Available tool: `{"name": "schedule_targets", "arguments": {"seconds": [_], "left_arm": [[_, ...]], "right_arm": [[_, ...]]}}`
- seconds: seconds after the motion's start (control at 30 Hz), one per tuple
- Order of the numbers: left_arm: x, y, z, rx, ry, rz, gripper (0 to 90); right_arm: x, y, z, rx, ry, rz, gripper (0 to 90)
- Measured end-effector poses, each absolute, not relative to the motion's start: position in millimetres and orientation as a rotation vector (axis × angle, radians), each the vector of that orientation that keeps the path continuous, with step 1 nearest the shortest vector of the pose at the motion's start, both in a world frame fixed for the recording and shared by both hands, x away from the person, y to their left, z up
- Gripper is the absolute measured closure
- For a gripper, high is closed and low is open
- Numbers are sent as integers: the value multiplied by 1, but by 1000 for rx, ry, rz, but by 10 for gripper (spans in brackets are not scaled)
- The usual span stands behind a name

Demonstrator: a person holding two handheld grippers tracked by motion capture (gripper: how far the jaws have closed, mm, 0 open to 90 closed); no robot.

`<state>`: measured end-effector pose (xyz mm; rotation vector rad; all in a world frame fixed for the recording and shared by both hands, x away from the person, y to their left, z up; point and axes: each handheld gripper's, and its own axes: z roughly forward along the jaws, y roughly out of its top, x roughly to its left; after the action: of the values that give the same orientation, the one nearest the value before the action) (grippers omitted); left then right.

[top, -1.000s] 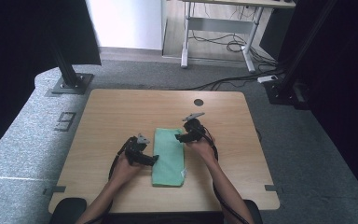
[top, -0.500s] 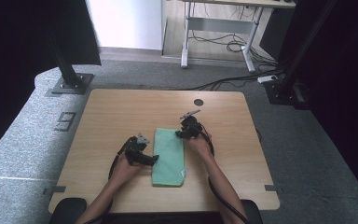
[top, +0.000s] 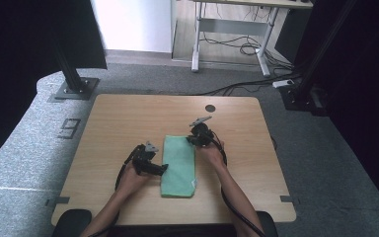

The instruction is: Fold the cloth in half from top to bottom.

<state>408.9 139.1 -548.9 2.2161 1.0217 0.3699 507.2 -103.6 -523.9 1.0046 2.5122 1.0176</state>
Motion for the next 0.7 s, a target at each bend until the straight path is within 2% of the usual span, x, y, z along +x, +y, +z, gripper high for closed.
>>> {"name": "schedule_targets", "arguments": {"seconds": [0.33, 0.7], "left_arm": [[408, 139, -549, 2218, 1029, 373, 33], [408, 139, -549, 2214, 1034, 375, 33]], "right_arm": [[480, -103, -482, 881, 2498, 1121, 856], [439, -106, -458, 725, 2486, 1246, 856]]}}
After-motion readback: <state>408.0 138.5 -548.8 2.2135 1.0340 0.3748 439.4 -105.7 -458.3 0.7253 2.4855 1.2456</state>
